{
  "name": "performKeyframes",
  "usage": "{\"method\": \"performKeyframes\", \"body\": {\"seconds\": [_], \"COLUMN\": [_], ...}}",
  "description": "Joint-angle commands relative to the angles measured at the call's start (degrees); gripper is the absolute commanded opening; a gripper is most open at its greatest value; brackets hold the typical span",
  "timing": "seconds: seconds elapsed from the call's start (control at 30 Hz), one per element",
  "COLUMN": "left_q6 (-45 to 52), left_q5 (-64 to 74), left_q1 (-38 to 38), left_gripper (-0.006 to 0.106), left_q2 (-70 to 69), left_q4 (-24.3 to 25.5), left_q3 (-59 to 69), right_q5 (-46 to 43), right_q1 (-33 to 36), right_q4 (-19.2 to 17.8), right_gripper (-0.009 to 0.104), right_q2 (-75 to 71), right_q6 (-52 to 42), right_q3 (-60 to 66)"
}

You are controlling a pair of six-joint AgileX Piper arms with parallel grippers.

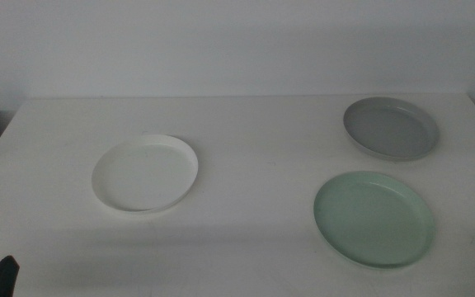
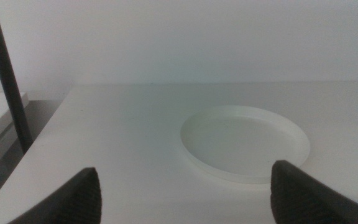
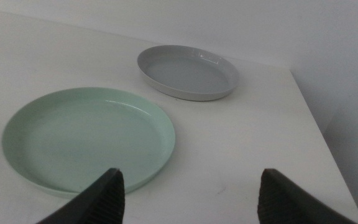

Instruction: Stack the three bowls on top of each other.

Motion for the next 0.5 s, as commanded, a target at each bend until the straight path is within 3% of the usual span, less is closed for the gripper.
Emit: {"method": "performKeyframes", "body": {"seconds": [0.0, 0.3, 0.47], "left_q6": [-0.61, -0.61, -0.61], "left_q5": [-4.34, -4.34, -4.34], "left_q1": [-0.2, -0.2, -0.2], "left_gripper": [0.105, 0.105, 0.105], "left_q2": [-0.74, -0.74, -0.74], "left_q4": [-0.06, -0.06, -0.06], "left_q3": [-0.28, -0.28, -0.28], "right_q5": [-2.47, 9.33, 11.99], "right_q1": [-0.42, -0.42, -0.42], "right_q4": [-0.55, -4.41, -4.74], "right_gripper": [0.054, 0.054, 0.054], "right_q2": [0.51, 13.17, 24.1], "right_q6": [-0.48, -0.48, -0.48], "right_q3": [-4.25, -22.73, -32.34]}}
